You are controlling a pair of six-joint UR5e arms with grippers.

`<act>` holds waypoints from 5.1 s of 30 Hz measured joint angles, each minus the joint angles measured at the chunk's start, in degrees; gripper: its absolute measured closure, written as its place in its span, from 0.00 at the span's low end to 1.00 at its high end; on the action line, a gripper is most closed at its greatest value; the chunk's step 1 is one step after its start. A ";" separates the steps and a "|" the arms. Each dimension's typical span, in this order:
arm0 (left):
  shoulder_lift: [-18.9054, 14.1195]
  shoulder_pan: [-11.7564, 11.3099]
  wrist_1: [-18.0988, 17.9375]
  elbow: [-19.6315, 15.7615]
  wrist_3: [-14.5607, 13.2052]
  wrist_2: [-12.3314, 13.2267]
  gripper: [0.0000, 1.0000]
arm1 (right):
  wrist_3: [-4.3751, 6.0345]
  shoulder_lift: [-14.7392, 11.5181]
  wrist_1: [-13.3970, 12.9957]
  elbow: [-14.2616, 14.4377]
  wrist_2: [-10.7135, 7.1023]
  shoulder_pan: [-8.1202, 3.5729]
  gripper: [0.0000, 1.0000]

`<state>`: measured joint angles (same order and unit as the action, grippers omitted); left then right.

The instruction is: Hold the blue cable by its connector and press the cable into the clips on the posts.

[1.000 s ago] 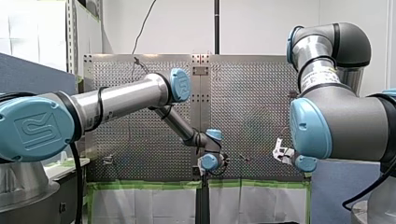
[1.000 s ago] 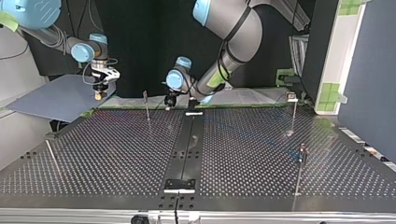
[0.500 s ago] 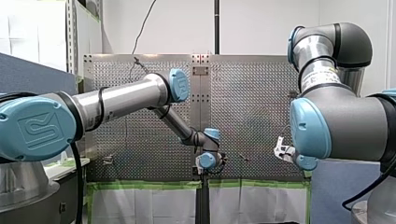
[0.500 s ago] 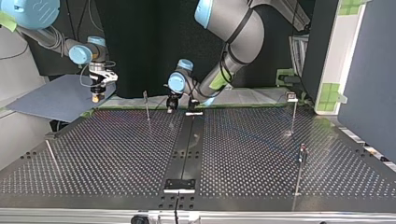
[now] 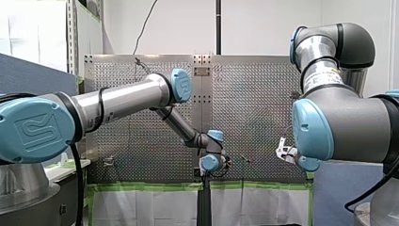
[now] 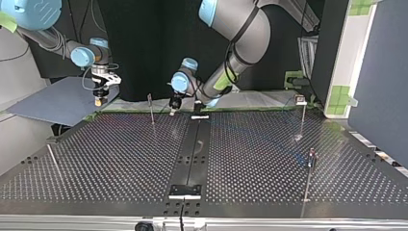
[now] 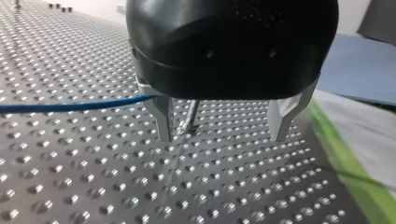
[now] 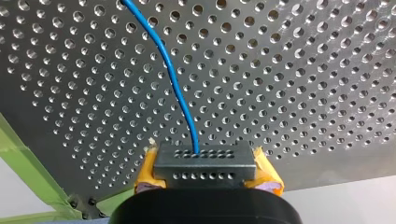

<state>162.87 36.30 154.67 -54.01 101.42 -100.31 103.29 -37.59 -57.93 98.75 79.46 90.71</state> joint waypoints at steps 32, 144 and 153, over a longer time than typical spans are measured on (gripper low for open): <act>-5.46 8.77 -1.35 -7.68 -5.62 -0.77 0.01 | 0.86 0.00 1.24 0.00 -0.35 0.54 1.00; -43.36 11.47 -2.66 -45.82 0.77 -11.90 0.01 | 5.02 -0.08 2.63 -0.53 1.08 0.55 1.00; -48.06 11.84 -2.83 -50.52 0.62 -13.07 0.01 | 4.93 -0.62 3.00 -0.59 0.61 0.61 1.00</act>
<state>114.81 48.14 151.84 -104.53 102.05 -113.38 108.21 -38.21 -54.93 98.16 80.07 91.31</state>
